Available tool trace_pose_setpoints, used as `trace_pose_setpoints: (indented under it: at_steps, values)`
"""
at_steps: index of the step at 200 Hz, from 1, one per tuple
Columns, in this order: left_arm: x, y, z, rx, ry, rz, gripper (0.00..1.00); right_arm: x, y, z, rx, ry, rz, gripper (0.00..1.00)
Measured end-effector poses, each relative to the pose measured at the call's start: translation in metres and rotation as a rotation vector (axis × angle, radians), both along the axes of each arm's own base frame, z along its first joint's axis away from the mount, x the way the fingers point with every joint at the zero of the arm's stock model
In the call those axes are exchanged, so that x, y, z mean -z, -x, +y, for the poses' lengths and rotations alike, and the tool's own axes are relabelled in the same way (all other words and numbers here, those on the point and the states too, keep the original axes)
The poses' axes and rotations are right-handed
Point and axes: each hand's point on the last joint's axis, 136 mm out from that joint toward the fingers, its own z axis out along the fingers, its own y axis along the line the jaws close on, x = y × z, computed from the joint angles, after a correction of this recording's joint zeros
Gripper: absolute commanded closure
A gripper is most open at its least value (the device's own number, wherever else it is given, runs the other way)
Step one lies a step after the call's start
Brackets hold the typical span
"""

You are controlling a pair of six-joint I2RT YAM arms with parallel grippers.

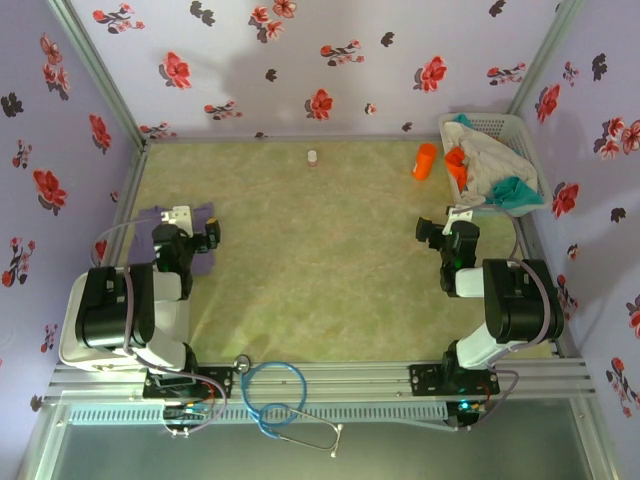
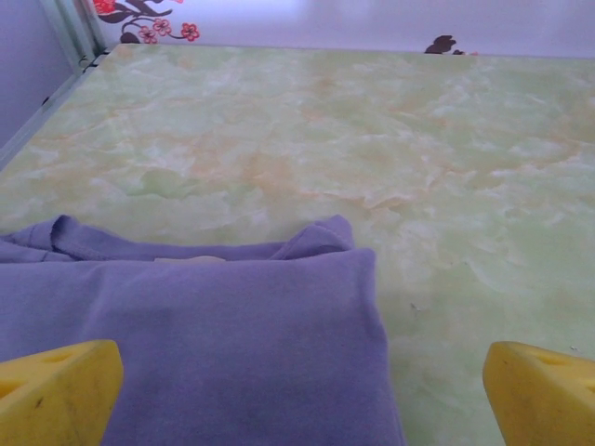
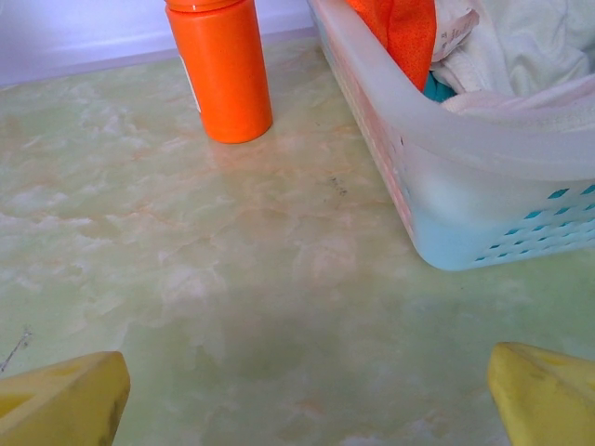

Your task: Fold and stack the t-shirts

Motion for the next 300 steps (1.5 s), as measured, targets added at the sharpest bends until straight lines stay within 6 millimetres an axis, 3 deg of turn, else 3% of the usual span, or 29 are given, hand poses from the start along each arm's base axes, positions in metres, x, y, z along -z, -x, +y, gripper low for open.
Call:
trace_pose_setpoints:
  at_steps: [69, 81, 111, 134, 178, 197, 238, 269, 300]
  values:
    - [-0.010, 0.006, 0.003, -0.034, -0.006, -0.016, 0.01, -0.002, -0.003, 0.000, 0.002, 0.001, 0.051, 0.01]
    - [-0.024, 0.009, 0.004, -0.054, -0.019, -0.033, 0.00, -0.016, -0.007, -0.002, 0.021, -0.002, 0.066, 0.01]
    - [-0.072, 0.004, 0.001, -0.103, -0.007, -0.074, 0.02, -0.072, -0.016, -0.009, 0.085, -0.047, -0.006, 0.01]
    - [-0.104, -0.003, 0.002, -0.150, 0.046, -0.077, 0.05, -0.089, -0.023, -0.017, 0.164, -0.097, 0.027, 0.01]
    - [-0.122, -0.005, -0.016, -0.156, 0.113, 0.050, 0.07, -0.117, -0.070, -0.040, 0.379, -0.197, 0.180, 0.01]
    - [-0.125, -0.002, -0.033, -0.117, 0.134, 0.110, 0.07, -0.116, -0.082, -0.044, 0.425, -0.233, 0.239, 0.01]
    - [-0.119, 0.014, -0.062, -0.028, 0.169, 0.243, 0.14, -0.103, -0.087, -0.070, 0.519, -0.299, 0.348, 0.08]
    - [-0.099, 0.035, -0.070, 0.006, 0.173, 0.366, 0.19, -0.095, -0.085, -0.093, 0.582, -0.327, 0.383, 0.14]
    - [-0.101, 0.052, -0.072, 0.024, 0.191, 0.395, 0.30, -0.086, -0.078, -0.119, 0.649, -0.345, 0.423, 0.15]
